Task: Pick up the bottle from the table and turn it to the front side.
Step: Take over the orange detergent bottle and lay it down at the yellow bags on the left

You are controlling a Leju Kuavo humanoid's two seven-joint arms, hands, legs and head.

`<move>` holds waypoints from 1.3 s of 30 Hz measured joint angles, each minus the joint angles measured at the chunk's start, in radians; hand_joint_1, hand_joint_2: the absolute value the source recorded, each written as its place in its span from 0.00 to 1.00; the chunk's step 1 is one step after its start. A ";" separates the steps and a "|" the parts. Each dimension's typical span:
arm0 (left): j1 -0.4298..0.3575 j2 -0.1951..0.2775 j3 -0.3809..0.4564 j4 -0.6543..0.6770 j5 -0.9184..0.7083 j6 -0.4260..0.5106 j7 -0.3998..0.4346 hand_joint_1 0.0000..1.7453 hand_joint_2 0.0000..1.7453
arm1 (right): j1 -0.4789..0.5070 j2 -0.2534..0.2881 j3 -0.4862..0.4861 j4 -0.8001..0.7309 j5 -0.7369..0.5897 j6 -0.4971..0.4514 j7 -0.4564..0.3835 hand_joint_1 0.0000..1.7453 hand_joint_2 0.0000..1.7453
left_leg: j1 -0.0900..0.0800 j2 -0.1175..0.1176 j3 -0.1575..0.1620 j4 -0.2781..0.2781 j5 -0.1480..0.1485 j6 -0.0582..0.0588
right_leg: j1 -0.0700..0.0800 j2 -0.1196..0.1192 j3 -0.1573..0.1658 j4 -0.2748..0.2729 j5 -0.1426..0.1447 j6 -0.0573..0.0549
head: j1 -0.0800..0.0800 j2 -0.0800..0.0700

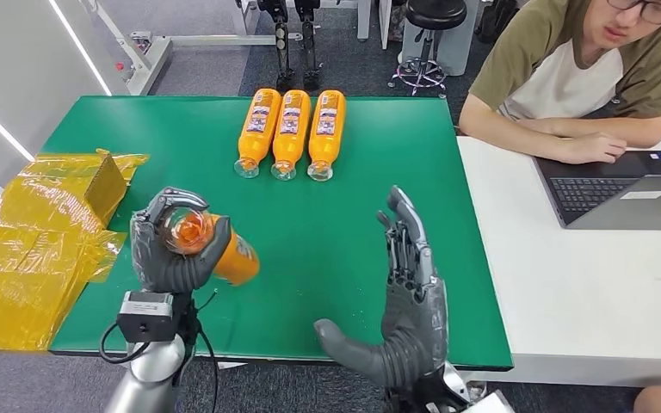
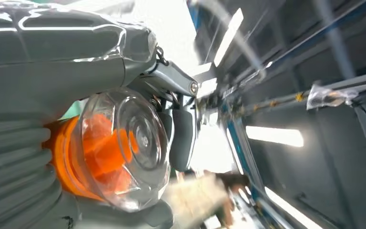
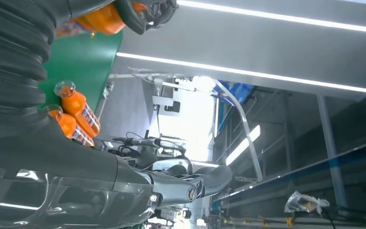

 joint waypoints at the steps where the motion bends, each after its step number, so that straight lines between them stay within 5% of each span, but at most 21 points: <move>1: -0.007 0.018 0.010 -0.001 -0.045 0.017 0.016 1.00 1.00 | 0.005 0.000 -0.003 -0.009 0.001 -0.004 0.000 0.00 1.00 | 0.000 0.000 0.000 0.000 0.000 0.000 | 0.000 0.000 0.000 0.000 0.000 0.000 | 0.000 0.000; 9: -0.081 0.211 0.083 0.002 -0.363 0.058 0.162 1.00 1.00 | 0.041 0.000 -0.021 -0.067 -0.001 -0.023 -0.002 0.00 1.00 | 0.000 0.001 0.000 0.000 0.000 0.000 | 0.000 0.001 -0.001 0.001 0.000 0.000 | 0.000 0.000; 19: -0.207 0.420 0.079 0.163 -0.538 -0.107 0.236 1.00 1.00 | 0.051 0.000 -0.031 -0.139 -0.018 0.012 -0.022 0.00 1.00 | 0.000 0.002 0.000 0.000 0.000 -0.001 | 0.000 0.001 -0.002 0.001 0.000 -0.001 | 0.000 0.000; 30: -0.399 0.464 -0.072 0.584 -0.586 -0.263 0.185 1.00 1.00 | 0.086 0.000 -0.040 -0.203 -0.017 0.038 -0.024 0.00 1.00 | 0.000 0.005 0.000 0.000 0.000 -0.001 | 0.000 0.004 -0.003 0.001 0.001 -0.002 | 0.000 0.000; 35: -0.426 0.472 -0.109 0.674 -0.597 -0.284 0.161 1.00 1.00 | 0.094 0.000 -0.040 -0.204 -0.017 0.042 -0.029 0.00 1.00 | 0.000 0.006 0.000 0.000 0.000 -0.002 | 0.000 0.006 -0.004 0.001 0.001 -0.002 | 0.000 0.000; 39: -0.479 0.484 -0.201 0.888 -0.644 -0.331 0.115 1.00 1.00 | 0.116 -0.002 -0.044 -0.205 -0.018 0.040 -0.043 0.00 1.00 | 0.000 0.007 0.000 0.000 -0.001 -0.002 | 0.000 0.008 -0.004 0.001 0.001 -0.002 | 0.000 0.000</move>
